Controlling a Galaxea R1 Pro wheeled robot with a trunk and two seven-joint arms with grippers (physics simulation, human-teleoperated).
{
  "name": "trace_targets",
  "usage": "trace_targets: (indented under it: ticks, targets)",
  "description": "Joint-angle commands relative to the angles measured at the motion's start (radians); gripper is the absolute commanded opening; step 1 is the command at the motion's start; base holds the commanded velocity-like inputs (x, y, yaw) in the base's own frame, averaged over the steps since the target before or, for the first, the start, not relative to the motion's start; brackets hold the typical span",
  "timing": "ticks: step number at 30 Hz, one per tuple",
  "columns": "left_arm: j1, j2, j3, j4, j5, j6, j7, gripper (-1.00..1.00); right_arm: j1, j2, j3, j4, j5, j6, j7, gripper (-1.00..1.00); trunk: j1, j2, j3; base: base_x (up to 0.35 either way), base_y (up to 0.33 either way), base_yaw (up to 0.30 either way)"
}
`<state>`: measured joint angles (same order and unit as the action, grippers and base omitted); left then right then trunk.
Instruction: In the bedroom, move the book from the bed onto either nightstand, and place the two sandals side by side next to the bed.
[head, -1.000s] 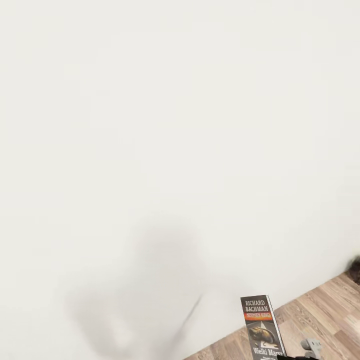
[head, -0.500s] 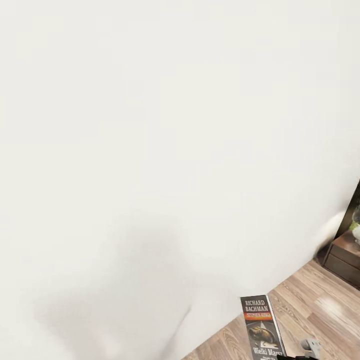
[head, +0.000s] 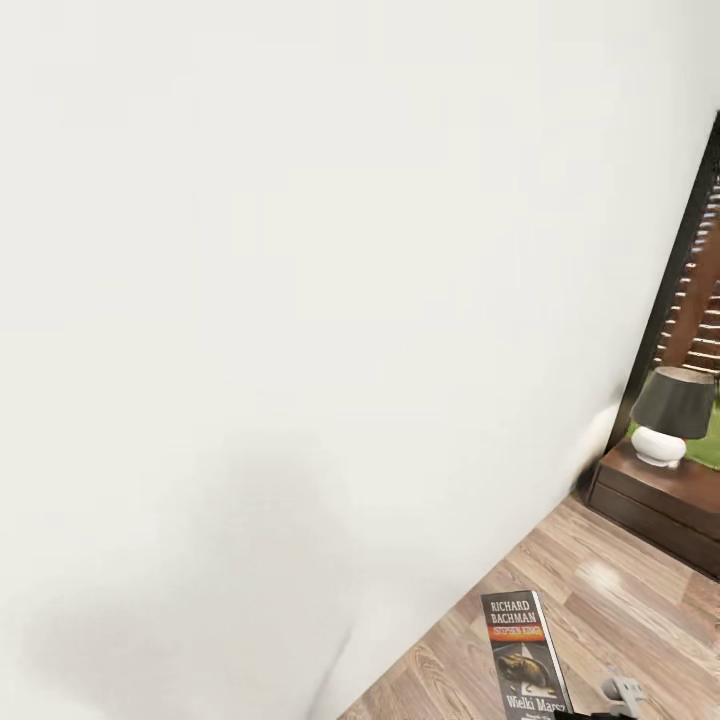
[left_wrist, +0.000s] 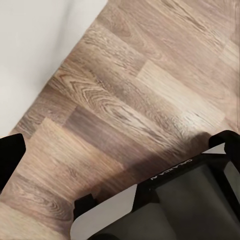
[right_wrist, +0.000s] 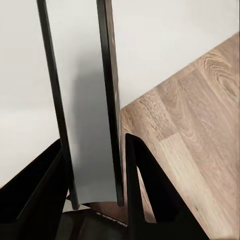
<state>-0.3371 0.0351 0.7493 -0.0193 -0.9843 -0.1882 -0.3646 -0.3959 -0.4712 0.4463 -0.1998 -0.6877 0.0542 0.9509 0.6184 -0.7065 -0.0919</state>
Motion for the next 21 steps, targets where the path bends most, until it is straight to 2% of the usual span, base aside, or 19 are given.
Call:
trace_targets:
  ticks: [1, 21]
  targets:
    - [0.000, 0.000, 0.009, -0.001, -0.010, -0.003, -0.004, 1.00, -0.001, -0.001, 0.003, 0.000, -0.012, 0.006, 0.002, -1.00, 0.000, -0.002, -0.002, 0.000, 0.000, -0.283]
    - [0.000, 0.000, 0.009, -0.001, -0.010, -0.003, -0.004, 1.00, -0.001, 0.000, 0.003, 0.000, -0.012, 0.006, 0.002, -1.00, 0.000, -0.002, -0.002, 0.000, 0.000, -0.283]
